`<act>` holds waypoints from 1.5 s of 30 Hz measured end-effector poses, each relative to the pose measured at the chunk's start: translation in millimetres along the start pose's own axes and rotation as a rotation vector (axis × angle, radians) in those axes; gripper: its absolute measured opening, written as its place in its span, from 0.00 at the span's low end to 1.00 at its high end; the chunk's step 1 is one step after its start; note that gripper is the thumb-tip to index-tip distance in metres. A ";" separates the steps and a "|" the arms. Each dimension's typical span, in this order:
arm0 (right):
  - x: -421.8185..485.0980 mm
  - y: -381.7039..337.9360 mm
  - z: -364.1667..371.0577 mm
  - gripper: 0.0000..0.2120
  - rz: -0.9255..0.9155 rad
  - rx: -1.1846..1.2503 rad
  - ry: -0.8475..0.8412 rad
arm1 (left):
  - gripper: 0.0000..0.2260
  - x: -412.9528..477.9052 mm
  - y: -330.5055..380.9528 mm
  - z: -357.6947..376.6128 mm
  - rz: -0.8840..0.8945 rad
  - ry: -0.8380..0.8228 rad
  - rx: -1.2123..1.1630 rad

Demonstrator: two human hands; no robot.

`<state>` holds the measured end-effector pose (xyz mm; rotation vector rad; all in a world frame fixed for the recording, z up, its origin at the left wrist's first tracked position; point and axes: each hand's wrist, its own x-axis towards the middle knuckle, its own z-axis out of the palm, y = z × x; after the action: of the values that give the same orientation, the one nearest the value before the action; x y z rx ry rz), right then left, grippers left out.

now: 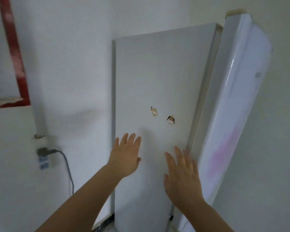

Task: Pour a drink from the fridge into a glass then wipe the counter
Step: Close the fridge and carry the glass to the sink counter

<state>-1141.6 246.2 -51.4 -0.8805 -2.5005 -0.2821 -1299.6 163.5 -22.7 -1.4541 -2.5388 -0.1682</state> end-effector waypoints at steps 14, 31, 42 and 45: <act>-50.7 -144.0 19.3 0.26 -0.648 0.288 -0.585 | 0.28 -242.3 -97.1 13.4 -0.653 -0.345 0.094; -114.8 -451.0 -21.3 0.25 -1.320 0.354 -0.665 | 0.19 -466.6 -245.1 -19.3 -1.246 -0.337 0.058; -175.2 -615.7 -51.9 0.18 -1.595 0.388 -0.670 | 0.18 -588.9 -313.5 -29.8 -1.514 -0.306 0.015; -194.6 -650.0 -57.6 0.21 -1.674 0.399 -0.697 | 0.18 -618.3 -320.1 -28.5 -1.600 -0.299 -0.017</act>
<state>-1399.7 -380.1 -121.4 1.6571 -3.0207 0.0754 -1268.5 -522.6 -140.2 0.8932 -3.1880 -0.1831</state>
